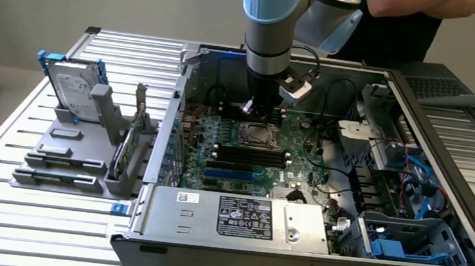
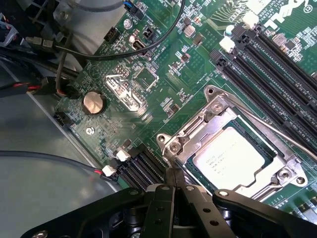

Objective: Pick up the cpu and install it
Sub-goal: 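Install the first cpu locking lever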

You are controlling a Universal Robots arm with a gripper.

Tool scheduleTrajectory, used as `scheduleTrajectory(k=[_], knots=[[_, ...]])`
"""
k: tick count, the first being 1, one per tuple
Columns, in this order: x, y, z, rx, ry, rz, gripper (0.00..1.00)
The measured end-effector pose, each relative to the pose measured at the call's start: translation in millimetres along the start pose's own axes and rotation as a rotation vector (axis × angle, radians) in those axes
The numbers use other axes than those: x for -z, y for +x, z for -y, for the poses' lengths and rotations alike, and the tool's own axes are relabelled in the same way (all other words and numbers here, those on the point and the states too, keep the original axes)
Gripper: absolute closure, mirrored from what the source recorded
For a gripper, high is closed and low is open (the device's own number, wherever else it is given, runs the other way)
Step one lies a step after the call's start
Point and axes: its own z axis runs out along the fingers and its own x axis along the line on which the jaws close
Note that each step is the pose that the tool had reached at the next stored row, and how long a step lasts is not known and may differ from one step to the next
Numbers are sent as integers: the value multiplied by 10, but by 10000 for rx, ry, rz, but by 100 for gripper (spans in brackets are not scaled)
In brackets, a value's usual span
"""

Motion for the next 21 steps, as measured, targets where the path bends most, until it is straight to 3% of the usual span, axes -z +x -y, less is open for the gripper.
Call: scheduleTrajectory(k=[8,21], knots=[[92,-23,-13,-69,66,11,89],[280,-225,-13,-125,240,-44,89]])
